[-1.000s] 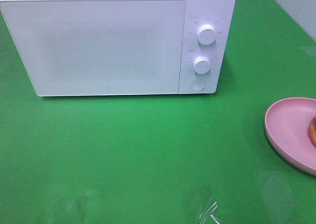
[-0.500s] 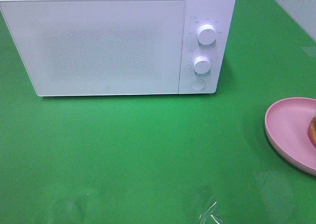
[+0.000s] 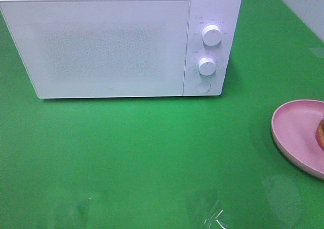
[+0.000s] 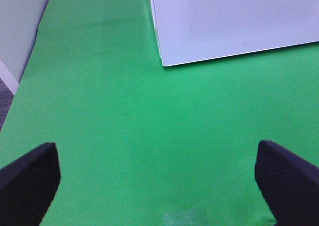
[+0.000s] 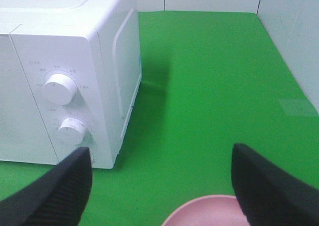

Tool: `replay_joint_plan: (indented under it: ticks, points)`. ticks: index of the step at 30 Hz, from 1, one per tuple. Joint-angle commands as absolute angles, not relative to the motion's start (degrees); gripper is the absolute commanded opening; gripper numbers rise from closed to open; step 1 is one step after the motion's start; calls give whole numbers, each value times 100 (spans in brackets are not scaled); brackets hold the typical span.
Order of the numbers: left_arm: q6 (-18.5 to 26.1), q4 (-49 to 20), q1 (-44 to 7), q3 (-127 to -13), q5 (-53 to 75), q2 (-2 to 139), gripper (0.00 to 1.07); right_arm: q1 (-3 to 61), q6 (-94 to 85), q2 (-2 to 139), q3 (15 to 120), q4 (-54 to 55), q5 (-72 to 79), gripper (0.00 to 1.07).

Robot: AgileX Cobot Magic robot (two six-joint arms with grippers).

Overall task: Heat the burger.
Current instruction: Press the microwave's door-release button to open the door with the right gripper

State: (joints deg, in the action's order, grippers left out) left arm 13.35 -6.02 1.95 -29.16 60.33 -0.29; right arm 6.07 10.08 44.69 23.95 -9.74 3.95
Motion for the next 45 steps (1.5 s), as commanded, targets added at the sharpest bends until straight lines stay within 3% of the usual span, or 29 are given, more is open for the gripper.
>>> replay_joint_plan:
  ticks: [1, 11, 19, 27, 29, 32, 38, 43, 45]
  points:
    - [1312, -630, 212, -2899, 5999, -183, 100, 613, 1071, 4824, 2389, -997, 1037, 73]
    - [1312, -630, 212, -2899, 5999, -183, 100, 613, 739, 5661, 2183, -957, 2498, 73]
    - [1312, -630, 212, -2899, 5999, -183, 100, 642, 69, 6325, 1696, 92, 3930, 73]
    - [1312, -630, 212, -2899, 5999, -183, 100, 1702, -1157, 6715, 1432, 1748, 4635, 73]
    - [1312, -630, 212, -2899, 5999, -183, 100, 2401, -1816, 7019, 1432, 2550, 4847, 73]
    - [1312, -630, 212, -2899, 5999, -183, 100, 2538, -1902, 7093, 1432, 2693, 4905, 73]
    - [1312, -630, 212, -2899, 5999, -183, 100, 3707, -2103, 7660, 1432, 3713, 5770, 73]
    - [1312, -630, 212, -2899, 5999, -183, 100, 4045, -2103, 7907, 1432, 3994, 5982, 73]
    - [1312, -630, 212, -2899, 5999, -183, 100, 4515, -2103, 8233, 1438, 4389, 6320, 73]
